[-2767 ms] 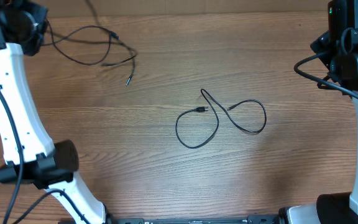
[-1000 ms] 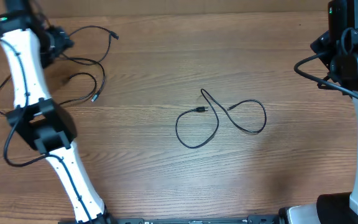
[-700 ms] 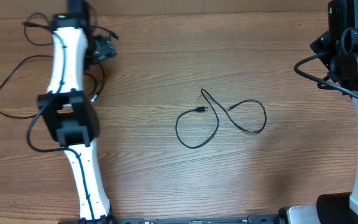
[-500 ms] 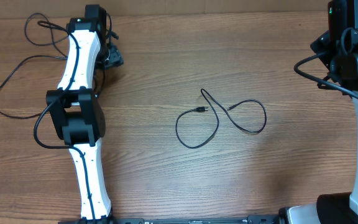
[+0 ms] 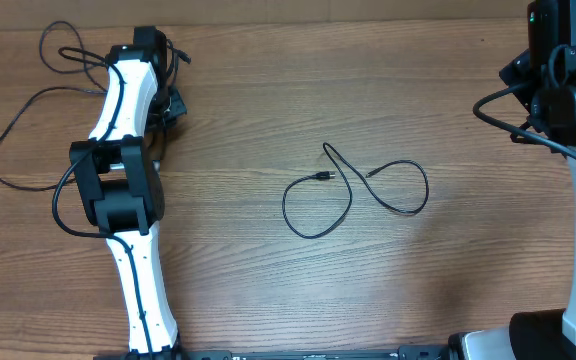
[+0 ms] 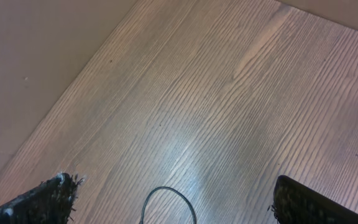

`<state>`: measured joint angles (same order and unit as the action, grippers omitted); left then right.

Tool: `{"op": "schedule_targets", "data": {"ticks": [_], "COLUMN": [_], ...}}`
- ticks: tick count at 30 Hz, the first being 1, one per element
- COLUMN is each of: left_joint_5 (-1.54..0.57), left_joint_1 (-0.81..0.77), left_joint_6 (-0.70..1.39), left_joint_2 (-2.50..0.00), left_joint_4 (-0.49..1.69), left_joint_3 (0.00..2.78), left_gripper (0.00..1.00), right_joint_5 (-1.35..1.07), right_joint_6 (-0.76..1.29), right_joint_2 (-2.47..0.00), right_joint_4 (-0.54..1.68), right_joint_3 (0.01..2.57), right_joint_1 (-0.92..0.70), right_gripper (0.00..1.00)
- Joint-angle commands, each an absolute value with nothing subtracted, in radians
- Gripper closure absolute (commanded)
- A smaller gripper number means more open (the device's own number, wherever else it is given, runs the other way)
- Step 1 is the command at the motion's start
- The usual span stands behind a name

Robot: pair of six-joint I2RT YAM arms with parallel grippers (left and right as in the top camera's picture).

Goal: Untangle cables

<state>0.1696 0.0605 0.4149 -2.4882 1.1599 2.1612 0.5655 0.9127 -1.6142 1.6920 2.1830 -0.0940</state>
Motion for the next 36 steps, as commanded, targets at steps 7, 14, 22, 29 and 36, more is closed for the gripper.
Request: {"op": "schedule_targets", "data": {"ticks": [7,14,22,29,36], "left_joint_5": [0.273,0.262,0.121,0.122,0.137], "left_joint_1": [0.06,0.062,0.061,0.065,0.065], "left_joint_6": [0.593,0.764,0.708,0.746,0.767], "left_joint_2": [-2.483,-2.483,-2.483,-2.483,-2.483], "left_joint_4": [1.456,1.69,1.69,1.69,1.681], "left_joint_3": [2.452,2.62,2.578,2.427,2.32], "left_gripper": [0.96,0.96,0.96,0.96,0.84], "right_joint_5": [0.582,0.582,0.582,0.582,0.582], "right_joint_6": [0.91,0.91,0.91,0.91,0.91], "right_joint_2": [-1.613,-1.613,-1.613,-1.613,-1.613], "right_joint_4": [1.689,1.689,1.689,1.689,1.689], "right_joint_3": [2.178,2.178,2.178,2.178,2.178], "right_joint_1": [-0.094,-0.094,-0.094,-0.094,-0.094], "right_gripper": [0.0,0.0,0.0,0.0,0.0]}}
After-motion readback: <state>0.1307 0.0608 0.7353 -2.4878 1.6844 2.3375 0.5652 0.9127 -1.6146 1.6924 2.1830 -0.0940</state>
